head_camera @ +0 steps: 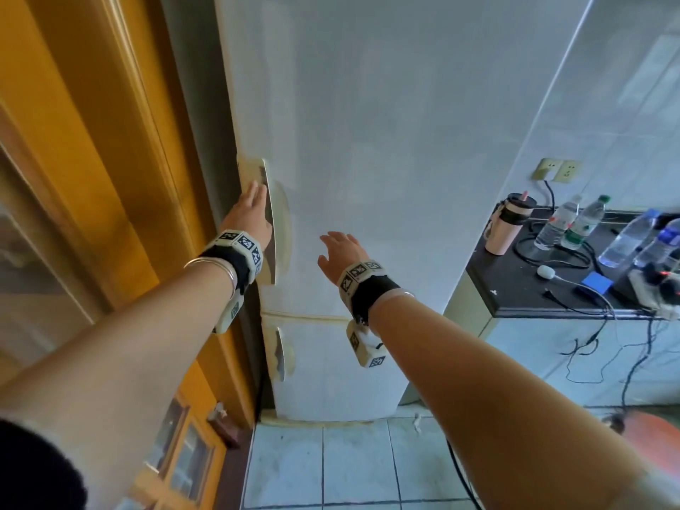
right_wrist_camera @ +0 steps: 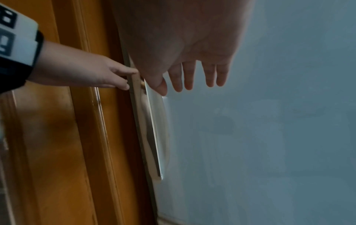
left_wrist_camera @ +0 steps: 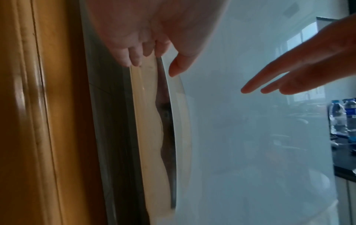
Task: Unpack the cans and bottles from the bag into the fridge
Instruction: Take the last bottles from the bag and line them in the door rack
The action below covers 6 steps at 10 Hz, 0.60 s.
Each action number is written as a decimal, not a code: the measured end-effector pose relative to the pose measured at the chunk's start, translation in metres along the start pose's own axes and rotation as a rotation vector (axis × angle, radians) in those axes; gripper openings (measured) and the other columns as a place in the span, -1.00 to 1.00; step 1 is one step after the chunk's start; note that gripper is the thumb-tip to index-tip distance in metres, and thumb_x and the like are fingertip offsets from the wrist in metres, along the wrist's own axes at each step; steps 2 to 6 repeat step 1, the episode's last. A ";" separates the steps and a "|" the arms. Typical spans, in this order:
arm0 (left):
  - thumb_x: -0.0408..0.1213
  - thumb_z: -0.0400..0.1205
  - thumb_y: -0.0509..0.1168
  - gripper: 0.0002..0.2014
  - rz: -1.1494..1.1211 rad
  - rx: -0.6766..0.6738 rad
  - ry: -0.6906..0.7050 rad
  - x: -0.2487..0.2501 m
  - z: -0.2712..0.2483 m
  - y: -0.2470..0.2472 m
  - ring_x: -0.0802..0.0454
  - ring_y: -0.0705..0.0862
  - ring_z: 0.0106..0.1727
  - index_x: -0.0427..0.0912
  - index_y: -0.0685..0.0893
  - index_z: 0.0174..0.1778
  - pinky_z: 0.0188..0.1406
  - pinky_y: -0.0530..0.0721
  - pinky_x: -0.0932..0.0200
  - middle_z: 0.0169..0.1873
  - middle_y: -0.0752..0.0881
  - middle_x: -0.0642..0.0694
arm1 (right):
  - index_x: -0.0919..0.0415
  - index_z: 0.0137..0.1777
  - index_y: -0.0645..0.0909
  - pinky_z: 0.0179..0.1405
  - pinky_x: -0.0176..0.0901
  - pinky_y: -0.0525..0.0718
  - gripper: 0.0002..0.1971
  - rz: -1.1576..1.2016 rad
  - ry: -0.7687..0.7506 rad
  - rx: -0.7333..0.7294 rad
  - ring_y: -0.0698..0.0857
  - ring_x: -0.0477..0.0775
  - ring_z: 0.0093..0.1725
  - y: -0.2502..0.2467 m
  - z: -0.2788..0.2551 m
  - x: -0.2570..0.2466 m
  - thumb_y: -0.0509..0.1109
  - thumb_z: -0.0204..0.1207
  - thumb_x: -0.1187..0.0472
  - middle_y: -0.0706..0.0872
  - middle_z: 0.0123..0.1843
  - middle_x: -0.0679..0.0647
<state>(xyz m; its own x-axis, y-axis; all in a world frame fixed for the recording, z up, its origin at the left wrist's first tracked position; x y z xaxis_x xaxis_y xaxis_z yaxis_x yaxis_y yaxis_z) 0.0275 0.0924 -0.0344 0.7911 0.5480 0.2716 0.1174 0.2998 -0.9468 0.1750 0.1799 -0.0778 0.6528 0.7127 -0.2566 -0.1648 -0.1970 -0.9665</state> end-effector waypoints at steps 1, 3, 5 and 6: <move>-0.34 0.70 0.09 -0.39 0.010 -0.061 0.005 0.006 -0.032 0.022 -0.14 0.27 0.61 -0.09 0.01 0.65 0.49 0.44 -0.06 0.67 -0.04 0.00 | 0.16 0.62 0.21 0.61 0.08 0.25 -0.48 0.007 0.002 -0.040 0.23 0.18 0.62 0.014 -0.017 0.006 0.12 0.67 0.10 0.28 0.64 0.07; -0.34 0.70 0.09 -0.39 0.010 -0.061 0.005 0.006 -0.032 0.022 -0.14 0.27 0.61 -0.09 0.01 0.65 0.49 0.44 -0.06 0.67 -0.04 0.00 | 0.16 0.62 0.21 0.61 0.08 0.25 -0.48 0.007 0.002 -0.040 0.23 0.18 0.62 0.014 -0.017 0.006 0.12 0.67 0.10 0.28 0.64 0.07; -0.34 0.70 0.09 -0.39 0.010 -0.061 0.005 0.006 -0.032 0.022 -0.14 0.27 0.61 -0.09 0.01 0.65 0.49 0.44 -0.06 0.67 -0.04 0.00 | 0.16 0.62 0.21 0.61 0.08 0.25 -0.48 0.007 0.002 -0.040 0.23 0.18 0.62 0.014 -0.017 0.006 0.12 0.67 0.10 0.28 0.64 0.07; -0.34 0.70 0.09 -0.39 0.010 -0.061 0.005 0.006 -0.032 0.022 -0.14 0.27 0.61 -0.09 0.01 0.65 0.49 0.44 -0.06 0.67 -0.04 0.00 | 0.16 0.62 0.21 0.61 0.08 0.25 -0.48 0.007 0.002 -0.040 0.23 0.18 0.62 0.014 -0.017 0.006 0.12 0.67 0.10 0.28 0.64 0.07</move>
Point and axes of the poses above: each hand's wrist, its own z-axis towards the middle knuckle, its own y-axis out of the palm, x = y × z, the point moved 4 cm from there along z, towards the middle knuckle
